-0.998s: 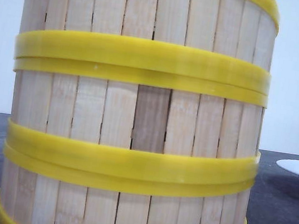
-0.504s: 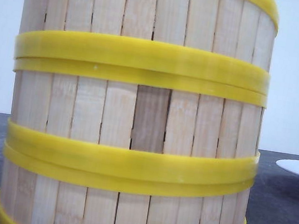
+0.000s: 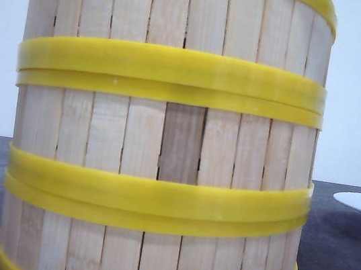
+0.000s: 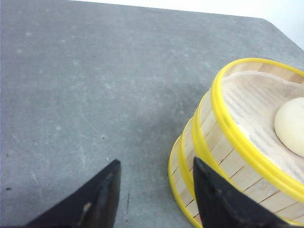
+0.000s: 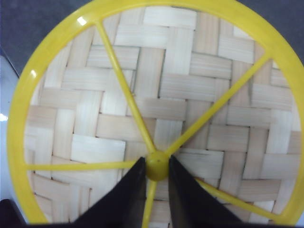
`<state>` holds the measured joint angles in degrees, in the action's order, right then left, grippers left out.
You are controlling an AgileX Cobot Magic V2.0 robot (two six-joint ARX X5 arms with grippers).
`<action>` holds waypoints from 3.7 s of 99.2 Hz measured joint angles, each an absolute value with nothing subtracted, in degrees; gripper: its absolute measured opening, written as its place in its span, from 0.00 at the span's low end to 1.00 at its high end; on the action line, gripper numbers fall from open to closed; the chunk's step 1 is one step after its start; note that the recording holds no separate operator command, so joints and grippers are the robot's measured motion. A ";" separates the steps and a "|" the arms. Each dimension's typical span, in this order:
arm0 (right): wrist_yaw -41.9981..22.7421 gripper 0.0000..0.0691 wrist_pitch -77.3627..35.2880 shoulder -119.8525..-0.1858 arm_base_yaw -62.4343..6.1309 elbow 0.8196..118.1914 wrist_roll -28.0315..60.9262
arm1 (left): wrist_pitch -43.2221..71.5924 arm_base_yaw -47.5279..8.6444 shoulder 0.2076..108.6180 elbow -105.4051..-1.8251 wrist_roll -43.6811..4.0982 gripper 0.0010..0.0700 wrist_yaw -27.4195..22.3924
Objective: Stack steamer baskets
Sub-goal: 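Lift the lid, carry it over the stack and lower it on top, then open the right gripper and withdraw it from the lid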
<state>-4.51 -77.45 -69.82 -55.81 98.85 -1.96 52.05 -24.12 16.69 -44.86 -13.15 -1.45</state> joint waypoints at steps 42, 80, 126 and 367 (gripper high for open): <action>-1.48 0.08 -76.99 -77.52 -55.81 98.83 -1.50 | 52.05 -24.12 16.69 -44.86 -13.61 0.40 -1.45; 0.34 0.07 -73.93 -81.89 -55.86 98.83 -0.71 | 52.07 -24.12 16.69 -44.86 -13.74 0.40 -1.45; 3.03 0.07 -71.75 -84.86 -56.01 98.83 -0.16 | 52.05 -24.12 16.69 -44.86 -13.76 0.40 -1.45; -14.11 0.31 -62.48 -72.51 -55.83 98.78 -0.47 | 52.31 -24.12 16.69 -44.86 -13.76 0.40 -1.48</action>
<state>-14.11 -62.48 -72.51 -55.83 98.78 -0.47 52.31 -24.12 16.69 -44.86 -13.76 -1.48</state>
